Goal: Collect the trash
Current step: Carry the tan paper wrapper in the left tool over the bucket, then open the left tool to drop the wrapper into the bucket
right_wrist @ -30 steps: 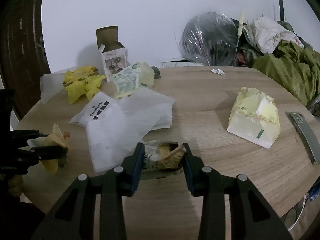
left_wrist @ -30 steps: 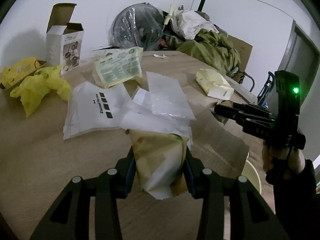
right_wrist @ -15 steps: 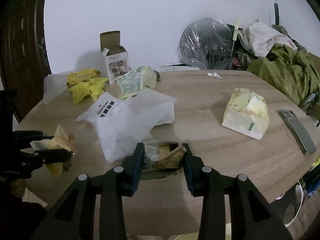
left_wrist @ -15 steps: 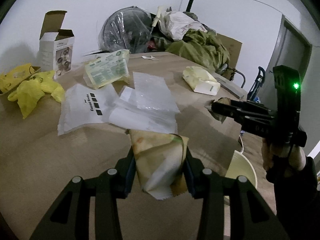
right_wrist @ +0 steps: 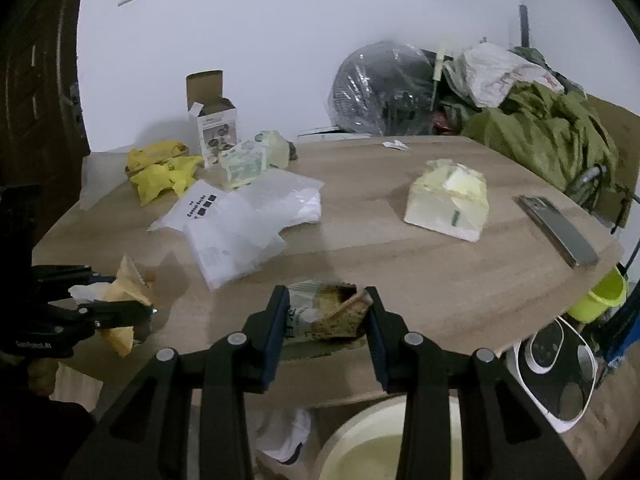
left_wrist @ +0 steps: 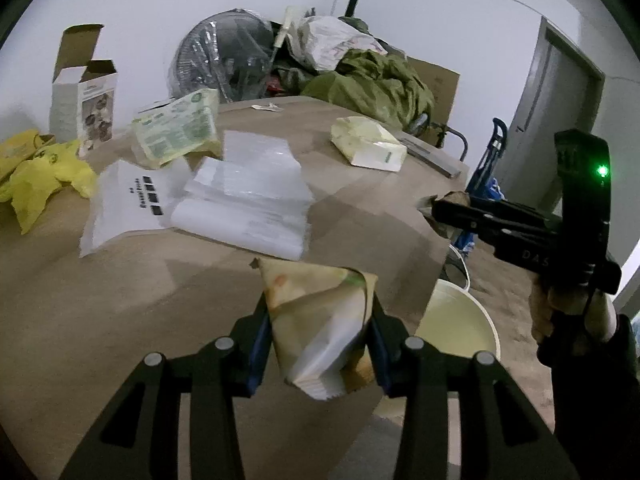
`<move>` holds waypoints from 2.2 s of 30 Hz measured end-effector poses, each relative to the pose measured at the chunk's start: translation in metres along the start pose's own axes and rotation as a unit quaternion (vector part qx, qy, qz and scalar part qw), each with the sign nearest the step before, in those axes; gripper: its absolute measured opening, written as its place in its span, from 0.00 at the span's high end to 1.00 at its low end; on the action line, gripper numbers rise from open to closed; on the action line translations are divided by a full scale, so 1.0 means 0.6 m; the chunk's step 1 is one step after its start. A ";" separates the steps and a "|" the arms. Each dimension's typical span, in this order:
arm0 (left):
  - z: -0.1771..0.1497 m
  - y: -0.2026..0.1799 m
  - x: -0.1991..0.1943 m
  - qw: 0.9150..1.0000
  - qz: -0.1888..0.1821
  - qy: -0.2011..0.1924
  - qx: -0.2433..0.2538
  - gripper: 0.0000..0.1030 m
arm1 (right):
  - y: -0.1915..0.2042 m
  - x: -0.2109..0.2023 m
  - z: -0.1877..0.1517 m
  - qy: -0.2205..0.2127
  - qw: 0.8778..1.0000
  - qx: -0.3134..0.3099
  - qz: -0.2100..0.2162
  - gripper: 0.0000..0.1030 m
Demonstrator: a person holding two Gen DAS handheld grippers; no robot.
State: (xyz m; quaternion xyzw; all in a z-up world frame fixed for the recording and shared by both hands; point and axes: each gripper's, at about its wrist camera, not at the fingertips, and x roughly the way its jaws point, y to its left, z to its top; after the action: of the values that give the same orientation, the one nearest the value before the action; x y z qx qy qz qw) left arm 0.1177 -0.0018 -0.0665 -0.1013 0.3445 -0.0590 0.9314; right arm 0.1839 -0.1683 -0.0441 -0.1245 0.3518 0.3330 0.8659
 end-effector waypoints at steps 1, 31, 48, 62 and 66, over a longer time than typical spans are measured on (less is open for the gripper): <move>0.000 -0.006 0.002 1.000 -0.002 0.000 0.003 0.59 | -0.003 -0.004 -0.005 0.000 1.000 0.003 -0.002 0.66; -0.025 -0.204 0.121 0.980 -0.102 0.067 0.159 0.59 | -0.168 -0.098 -0.197 0.026 0.984 0.131 -0.117 0.48; -0.021 -0.309 0.217 0.956 -0.151 0.118 0.222 0.59 | -0.252 -0.160 -0.264 0.021 0.962 0.191 -0.193 0.47; -0.012 -0.346 0.263 0.946 -0.184 0.147 0.222 0.35 | -0.282 -0.192 -0.295 0.039 0.944 0.222 -0.239 0.47; -0.011 -0.348 0.254 0.946 -0.192 0.142 0.221 0.34 | -0.279 -0.193 -0.293 0.040 0.945 0.220 -0.240 0.47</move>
State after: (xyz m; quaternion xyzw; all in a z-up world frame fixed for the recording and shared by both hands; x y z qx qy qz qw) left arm 0.2199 -0.2330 -0.1194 0.0520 0.4254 -0.3252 0.8429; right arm 0.1413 -0.4294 -0.0939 -0.0247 0.4105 0.0247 0.9112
